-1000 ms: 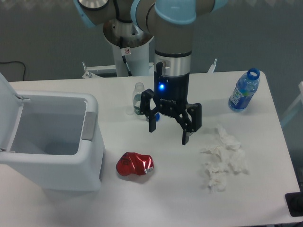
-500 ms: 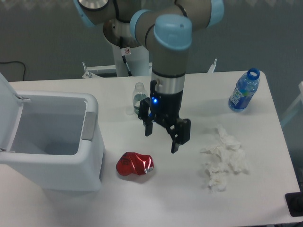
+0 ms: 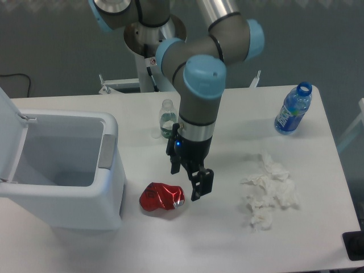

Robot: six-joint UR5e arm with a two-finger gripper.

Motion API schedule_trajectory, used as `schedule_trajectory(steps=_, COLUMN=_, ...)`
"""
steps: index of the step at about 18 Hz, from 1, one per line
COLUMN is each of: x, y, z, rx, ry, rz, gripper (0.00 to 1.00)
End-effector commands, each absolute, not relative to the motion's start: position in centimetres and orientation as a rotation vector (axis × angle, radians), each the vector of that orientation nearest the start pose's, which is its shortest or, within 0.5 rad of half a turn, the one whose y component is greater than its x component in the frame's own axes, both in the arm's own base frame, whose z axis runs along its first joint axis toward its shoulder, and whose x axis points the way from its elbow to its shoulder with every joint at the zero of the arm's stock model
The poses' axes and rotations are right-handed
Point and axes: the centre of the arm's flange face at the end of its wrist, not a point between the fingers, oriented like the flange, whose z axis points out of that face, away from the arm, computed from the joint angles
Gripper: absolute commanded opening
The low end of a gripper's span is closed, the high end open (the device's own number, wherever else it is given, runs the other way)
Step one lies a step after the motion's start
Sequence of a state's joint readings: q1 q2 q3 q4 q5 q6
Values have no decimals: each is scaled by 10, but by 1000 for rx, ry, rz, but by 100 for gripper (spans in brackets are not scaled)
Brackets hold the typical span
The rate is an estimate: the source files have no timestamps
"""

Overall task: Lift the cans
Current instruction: 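Lower the gripper beside the crushed red can and align fingers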

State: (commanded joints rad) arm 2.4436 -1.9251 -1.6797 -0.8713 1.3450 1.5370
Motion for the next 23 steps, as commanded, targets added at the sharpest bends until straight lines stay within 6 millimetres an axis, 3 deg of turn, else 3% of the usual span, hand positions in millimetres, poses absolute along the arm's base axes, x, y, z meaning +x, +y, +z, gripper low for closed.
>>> schedule_trajectory(steps=6, x=-370, y=523, z=287, rx=-2754, ry=1092, rz=214, gripper=100)
schedule_trajectory(steps=18, x=-359, y=536, z=244, rx=-2777, ry=1138, rz=122, gripper=100)
schedule_trajectory(steps=23, x=-358, y=533, z=238, rx=-2807, ry=1151, rz=120, gripper=100)
